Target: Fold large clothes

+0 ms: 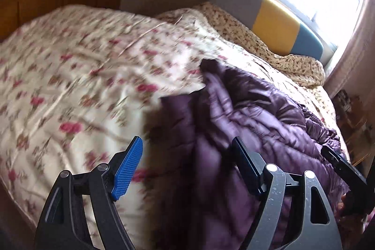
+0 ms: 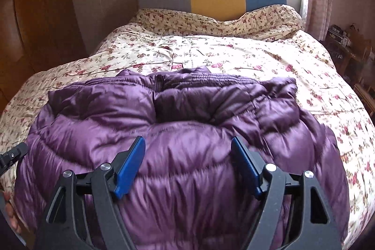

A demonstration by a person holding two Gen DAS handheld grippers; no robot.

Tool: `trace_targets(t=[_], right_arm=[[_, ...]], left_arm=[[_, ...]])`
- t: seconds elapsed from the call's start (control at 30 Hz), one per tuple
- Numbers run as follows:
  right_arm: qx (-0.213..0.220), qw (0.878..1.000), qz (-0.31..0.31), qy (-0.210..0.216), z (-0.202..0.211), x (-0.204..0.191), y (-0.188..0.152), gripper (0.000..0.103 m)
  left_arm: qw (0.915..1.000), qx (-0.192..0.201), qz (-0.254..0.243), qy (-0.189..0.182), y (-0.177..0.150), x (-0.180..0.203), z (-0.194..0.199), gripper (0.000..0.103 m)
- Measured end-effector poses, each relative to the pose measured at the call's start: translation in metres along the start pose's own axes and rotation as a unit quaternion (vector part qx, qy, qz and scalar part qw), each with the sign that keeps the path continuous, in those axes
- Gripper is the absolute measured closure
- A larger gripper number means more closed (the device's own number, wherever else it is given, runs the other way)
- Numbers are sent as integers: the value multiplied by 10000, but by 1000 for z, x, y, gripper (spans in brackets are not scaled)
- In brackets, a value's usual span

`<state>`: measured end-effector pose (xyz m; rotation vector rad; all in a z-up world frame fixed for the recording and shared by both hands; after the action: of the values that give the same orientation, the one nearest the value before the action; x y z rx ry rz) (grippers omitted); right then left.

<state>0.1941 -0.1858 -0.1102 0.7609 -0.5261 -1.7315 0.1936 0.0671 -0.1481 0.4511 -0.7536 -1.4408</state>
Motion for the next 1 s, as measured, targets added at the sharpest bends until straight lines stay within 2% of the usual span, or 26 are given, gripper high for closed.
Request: trace_targets(t=[0.17,0.3,0.4,0.5,0.67,0.9,1.0], right_arm=[[-47,9997,76,217,18,-8,-14,41],[-119,9987,235,429,23,-26,-25,65],[-205,9979,349,499,21,-37,-33,75],[-354,9975,384,486,13,-40,-43,77],[-474,9969,456,431,-1,-37,-57,77],[-432,9968,471,481,-5,-34,-63,77],[-409,9968,482,500,-6,-34,-63,78]], left_arm=[[9982,-155,424,-403,-21,-14,4,26],[9949,-238,685,-696,-35,-14,4,26],[9922,-247,854,-873,-38,-13,4,26],[9879,-285,1015,-1134,-39,-9,4,26],[9869,-334,860,-1323,-39,9,3,26],[9922,-361,340,-1147,-38,27,3,26],[9954,-346,80,-887,-38,29,8,26]])
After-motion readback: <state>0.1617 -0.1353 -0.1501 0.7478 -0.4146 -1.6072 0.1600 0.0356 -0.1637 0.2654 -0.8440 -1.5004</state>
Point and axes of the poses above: each gripper's, at about its wrist camera, not at the fingertips, and z roughly against the way its jaws point, x to its right, y to its top, the point moved 7 cm from there along -z, roughly the way its jaws point, and after that the axes turned 11 degrees about -z, right-handed, at the moved point
